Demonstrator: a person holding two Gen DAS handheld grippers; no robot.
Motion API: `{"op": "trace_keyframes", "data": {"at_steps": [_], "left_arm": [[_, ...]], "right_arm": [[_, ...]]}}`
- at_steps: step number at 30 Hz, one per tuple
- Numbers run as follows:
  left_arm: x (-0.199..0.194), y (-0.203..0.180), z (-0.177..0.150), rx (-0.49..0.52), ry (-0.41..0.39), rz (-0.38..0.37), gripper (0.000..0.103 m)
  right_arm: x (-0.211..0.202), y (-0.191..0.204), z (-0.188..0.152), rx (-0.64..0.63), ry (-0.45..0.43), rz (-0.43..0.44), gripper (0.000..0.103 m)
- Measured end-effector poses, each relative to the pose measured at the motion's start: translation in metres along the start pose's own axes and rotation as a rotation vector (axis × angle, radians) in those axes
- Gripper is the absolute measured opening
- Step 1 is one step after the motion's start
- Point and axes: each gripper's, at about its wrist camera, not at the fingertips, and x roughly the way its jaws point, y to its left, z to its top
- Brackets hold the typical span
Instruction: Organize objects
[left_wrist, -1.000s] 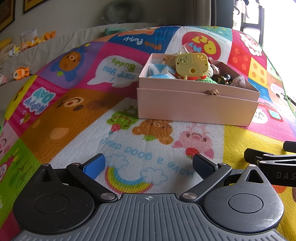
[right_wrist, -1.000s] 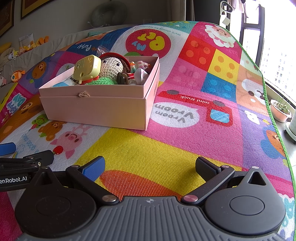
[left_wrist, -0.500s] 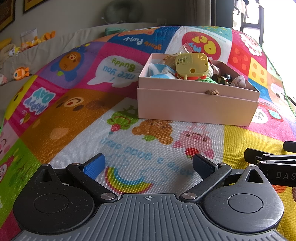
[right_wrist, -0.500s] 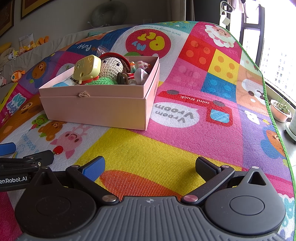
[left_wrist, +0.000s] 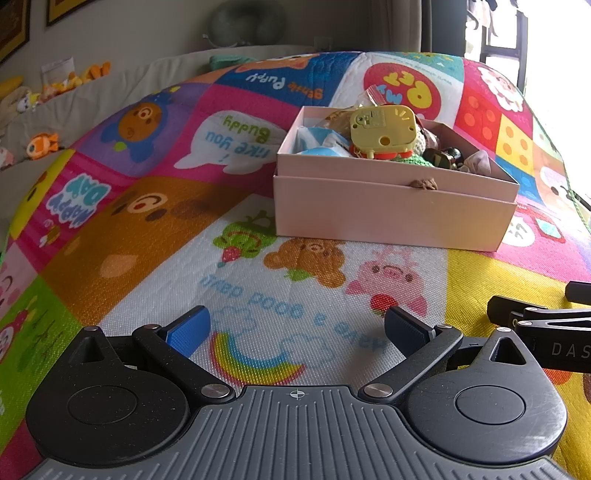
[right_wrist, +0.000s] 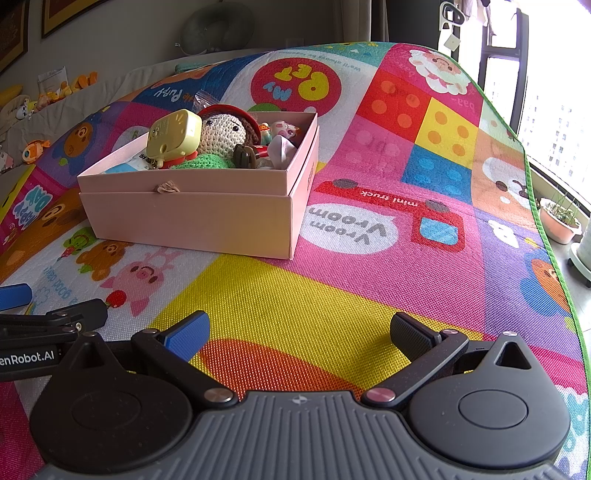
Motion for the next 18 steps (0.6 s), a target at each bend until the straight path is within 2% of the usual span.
{"op": "trace_keyframes", "data": {"at_steps": [18], "left_arm": [[-0.0006,0.0035,-0.001,0.01,0.0,-0.017,0.103]], "right_arm": [[-0.0001,0.0003,0.0001,0.0,0.0,0.0,0.103]]}}
